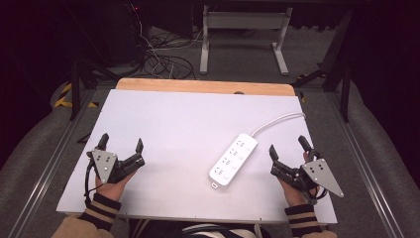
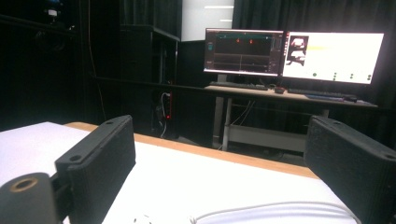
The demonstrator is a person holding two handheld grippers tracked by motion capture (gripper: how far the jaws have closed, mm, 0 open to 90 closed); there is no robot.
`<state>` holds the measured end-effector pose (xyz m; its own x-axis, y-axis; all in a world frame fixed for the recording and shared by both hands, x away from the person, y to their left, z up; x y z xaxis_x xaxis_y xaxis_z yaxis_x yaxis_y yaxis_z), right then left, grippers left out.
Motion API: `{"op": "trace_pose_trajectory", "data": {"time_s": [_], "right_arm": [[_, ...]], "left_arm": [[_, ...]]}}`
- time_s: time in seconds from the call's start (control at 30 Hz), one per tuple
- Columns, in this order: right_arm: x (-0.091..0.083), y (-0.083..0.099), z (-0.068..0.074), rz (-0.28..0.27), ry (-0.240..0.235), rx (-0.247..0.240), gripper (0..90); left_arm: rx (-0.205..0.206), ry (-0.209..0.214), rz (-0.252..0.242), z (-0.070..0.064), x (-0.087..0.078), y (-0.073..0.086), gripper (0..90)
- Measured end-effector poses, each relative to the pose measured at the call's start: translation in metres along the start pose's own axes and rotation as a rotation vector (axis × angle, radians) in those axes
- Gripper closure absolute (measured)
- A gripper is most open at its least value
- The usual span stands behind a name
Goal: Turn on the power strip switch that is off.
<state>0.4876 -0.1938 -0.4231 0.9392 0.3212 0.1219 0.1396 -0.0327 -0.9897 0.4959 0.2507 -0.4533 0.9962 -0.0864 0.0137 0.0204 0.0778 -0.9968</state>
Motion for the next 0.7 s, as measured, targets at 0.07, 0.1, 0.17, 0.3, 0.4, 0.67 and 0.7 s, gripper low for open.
{"op": "trace_pose_trajectory", "data": {"time_s": [0.07,0.1,0.17,0.3,0.4,0.67,0.7], "right_arm": [[0.0003,0.0007,0.0003,0.003,-0.003,0.001,9.8],[0.0003,0.0007,0.0006,0.001,-0.004,-0.003,10.2],[0.0005,0.0009,0.0015,-0.001,-0.012,-0.01,10.8],[-0.0003,0.0027,0.003,0.011,-0.02,-0.009,12.5],[-0.0011,0.0037,0.0037,0.017,-0.023,-0.009,13.6],[-0.0038,0.006,0.0037,0.028,-0.031,-0.014,14.9],[-0.0039,0.0059,0.0037,0.028,-0.033,-0.013,15.0]], "left_arm": [[-0.001,0.0,-0.002,-0.0002,0.0001,0.0,0.7],[-0.001,0.003,0.001,-0.0005,0.0,0.0002,0.8],[0.002,0.0,0.002,-0.0003,0.0001,0.0002,0.8],[0.001,0.006,-0.001,-0.0017,0.001,-0.0002,0.8],[0.002,0.009,0.0,-0.0029,0.0014,-0.0003,0.8],[0.003,0.022,-0.003,-0.0069,0.0032,-0.0009,0.8],[0.003,0.023,0.0,-0.007,0.0031,-0.0005,0.8]]}}
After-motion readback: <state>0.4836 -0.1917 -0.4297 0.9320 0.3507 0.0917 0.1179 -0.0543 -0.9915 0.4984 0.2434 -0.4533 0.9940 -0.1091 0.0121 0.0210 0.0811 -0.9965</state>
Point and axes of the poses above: each handheld gripper's, and its own axes: x roughly forward along the jaws, y roughly out of its underside, z roughly to its left, the point moved 10 cm from there along x, roughly forward along the jaws
